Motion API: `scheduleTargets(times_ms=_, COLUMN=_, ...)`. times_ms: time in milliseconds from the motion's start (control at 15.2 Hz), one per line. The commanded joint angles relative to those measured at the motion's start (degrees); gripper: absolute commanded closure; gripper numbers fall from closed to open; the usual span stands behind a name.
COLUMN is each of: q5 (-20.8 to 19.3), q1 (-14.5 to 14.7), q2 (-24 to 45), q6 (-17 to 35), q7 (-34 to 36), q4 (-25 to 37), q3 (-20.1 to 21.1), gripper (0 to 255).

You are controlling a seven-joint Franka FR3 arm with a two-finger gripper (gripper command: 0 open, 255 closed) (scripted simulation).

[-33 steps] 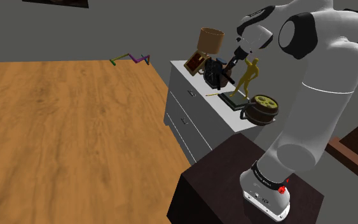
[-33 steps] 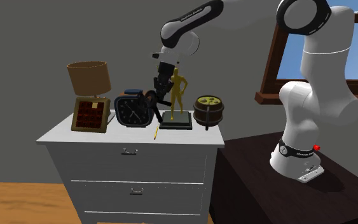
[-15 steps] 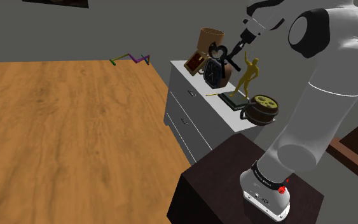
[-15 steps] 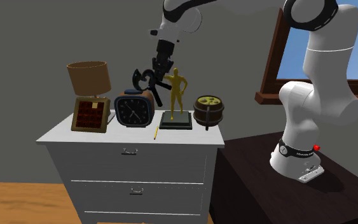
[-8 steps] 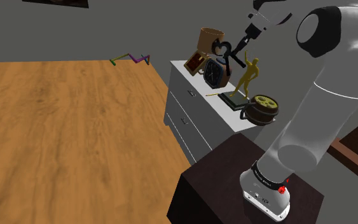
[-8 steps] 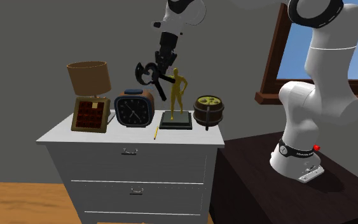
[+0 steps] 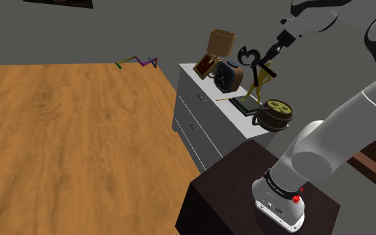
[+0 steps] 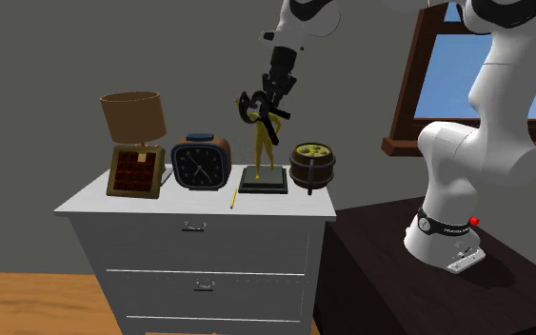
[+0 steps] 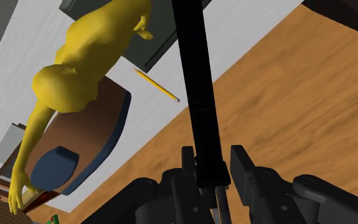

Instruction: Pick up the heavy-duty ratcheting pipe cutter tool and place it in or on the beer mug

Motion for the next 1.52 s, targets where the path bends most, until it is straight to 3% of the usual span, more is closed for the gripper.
scheduleTargets(times_ms=0, q5=-3.09, q1=-1.52, q2=-3.83, q6=-0.34, q7=0.11, q4=-2.28, q3=0.47, gripper=255)
scheduleTargets(times_ms=396, q5=-10.59, q1=-7.71, q2=-14.01, q6=-2.96, q7=-0.74, q4=-7.84, q3=2.05, gripper=255)
scheduleTargets(times_ms=924, q5=-17.58, q1=-15.81, q2=-23.7, q6=-8.92, q7=-5.03, q4=-11.08, q3=1.66, gripper=255)
scheduleTargets(times_ms=1452, q5=-18.42, q1=-16.19, q2=-23.72, q6=-3.24, q7=-6.42, q4=-16.8, q3=-0.2, gripper=255)
